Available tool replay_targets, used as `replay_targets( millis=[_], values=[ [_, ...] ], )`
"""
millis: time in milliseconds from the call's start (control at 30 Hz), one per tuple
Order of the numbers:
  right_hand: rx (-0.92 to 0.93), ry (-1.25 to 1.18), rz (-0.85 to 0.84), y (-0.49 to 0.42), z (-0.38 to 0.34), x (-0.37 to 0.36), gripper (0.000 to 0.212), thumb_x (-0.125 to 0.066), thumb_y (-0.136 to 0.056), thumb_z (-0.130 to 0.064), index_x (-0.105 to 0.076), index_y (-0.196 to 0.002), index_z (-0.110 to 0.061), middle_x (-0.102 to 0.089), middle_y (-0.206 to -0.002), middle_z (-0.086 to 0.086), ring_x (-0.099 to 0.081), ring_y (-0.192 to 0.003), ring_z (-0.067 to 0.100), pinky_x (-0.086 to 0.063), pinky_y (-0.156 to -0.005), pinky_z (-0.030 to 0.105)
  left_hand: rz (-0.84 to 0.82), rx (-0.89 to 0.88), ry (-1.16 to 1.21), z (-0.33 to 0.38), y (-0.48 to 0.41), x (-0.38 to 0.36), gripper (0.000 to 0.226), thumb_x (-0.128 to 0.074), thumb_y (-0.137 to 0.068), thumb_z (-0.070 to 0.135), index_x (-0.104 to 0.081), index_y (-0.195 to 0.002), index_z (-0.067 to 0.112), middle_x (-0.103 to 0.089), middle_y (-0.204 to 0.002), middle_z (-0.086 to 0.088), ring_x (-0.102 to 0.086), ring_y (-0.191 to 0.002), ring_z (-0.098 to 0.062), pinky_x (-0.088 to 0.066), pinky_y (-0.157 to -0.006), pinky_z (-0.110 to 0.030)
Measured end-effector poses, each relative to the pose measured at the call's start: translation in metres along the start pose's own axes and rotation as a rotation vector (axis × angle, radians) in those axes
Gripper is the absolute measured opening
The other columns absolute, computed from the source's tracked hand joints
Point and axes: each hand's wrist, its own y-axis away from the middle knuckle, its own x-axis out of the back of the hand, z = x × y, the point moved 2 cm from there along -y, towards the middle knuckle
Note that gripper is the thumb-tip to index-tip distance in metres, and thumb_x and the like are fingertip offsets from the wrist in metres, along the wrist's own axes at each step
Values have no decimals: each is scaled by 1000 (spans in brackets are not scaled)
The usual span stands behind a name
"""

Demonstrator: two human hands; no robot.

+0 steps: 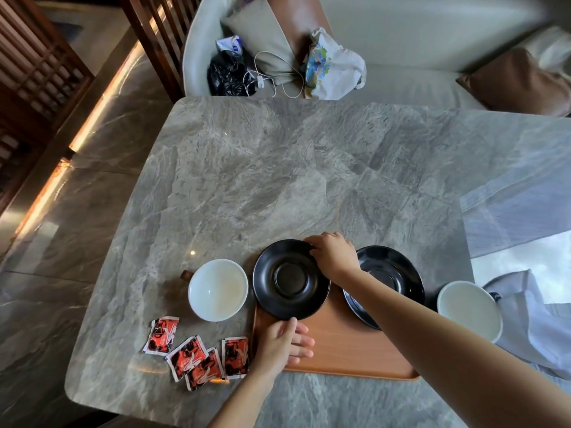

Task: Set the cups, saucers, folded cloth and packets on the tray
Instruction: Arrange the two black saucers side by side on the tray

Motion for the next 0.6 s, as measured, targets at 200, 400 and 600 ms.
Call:
replay_targets(
  millis=[200, 400, 600],
  values=[
    [1, -4, 20, 2, 0, 0, 33, -50, -92, -20, -61, -119, -35, -61, -113, 3, -46, -113, 28, -36, -92, 39, -3, -8, 1, 1, 1, 1, 35, -38, -98, 35, -63, -91, 11, -76, -72, 0, -70, -62, -14, -43, -50, -18],
    [-22, -62, 32, 4, -1, -2, 32, -50, -90, -19, -64, -114, -35, -63, -109, 5, -47, -111, 31, -38, -89, 39, -5, -10, -24, 2, 2, 0, 37, -37, -98, 36, -64, -88, 12, -76, -72, 0, -70, -62, -14, -44, -49, -17],
    [-13, -187, 30, 16, 0, 13, 38, -57, -89, -23, -55, -127, -22, -58, -123, 6, -48, -120, 26, -42, -99, 42, -60, -135, -196, 10, 20, 10, 25, -44, -96, 27, -64, -85, 16, -72, -78, 3, -63, -62, -6, -42, -55, -16]
  ],
)
